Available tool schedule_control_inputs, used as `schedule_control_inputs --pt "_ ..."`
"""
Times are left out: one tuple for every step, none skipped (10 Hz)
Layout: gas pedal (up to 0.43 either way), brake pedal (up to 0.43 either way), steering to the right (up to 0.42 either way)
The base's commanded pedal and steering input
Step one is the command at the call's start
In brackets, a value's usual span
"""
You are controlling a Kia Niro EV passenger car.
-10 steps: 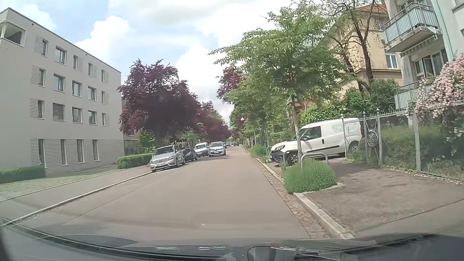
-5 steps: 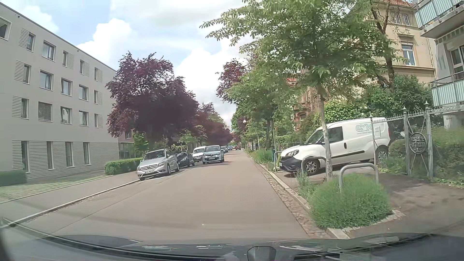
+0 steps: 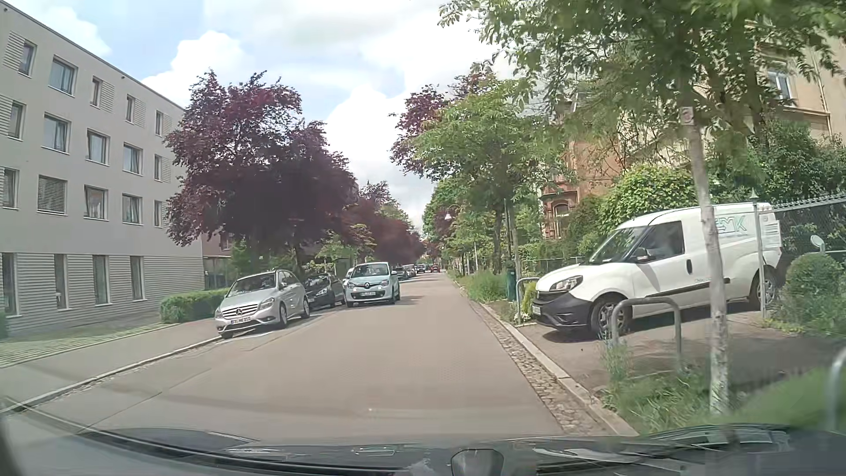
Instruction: Follow the waypoints while adhering to traffic rules and regulations
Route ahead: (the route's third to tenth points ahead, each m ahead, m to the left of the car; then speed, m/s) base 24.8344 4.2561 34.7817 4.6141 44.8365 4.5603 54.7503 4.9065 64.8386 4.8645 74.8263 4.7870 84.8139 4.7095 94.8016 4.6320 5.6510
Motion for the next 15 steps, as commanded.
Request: schedule_control_inputs --pt "0.059 0.000 -0.008" --pt "0.059 0.000 -0.005" --pt "0.067 0.000 -0.004" --pt "0.079 0.000 -0.004" --pt "0.079 0.000 -0.007" --pt "0.087 0.000 -0.007" --pt "0.098 0.000 -0.007" --pt "0.098 0.000 -0.007" --pt "0.098 0.000 -0.007" --pt "0.098 0.000 -0.007" --pt "0.098 0.000 -0.007" --pt "0.098 0.000 -0.007" --pt "0.098 0.000 -0.007" --pt "0.098 0.000 -0.004" --pt "0.098 0.000 -0.003"
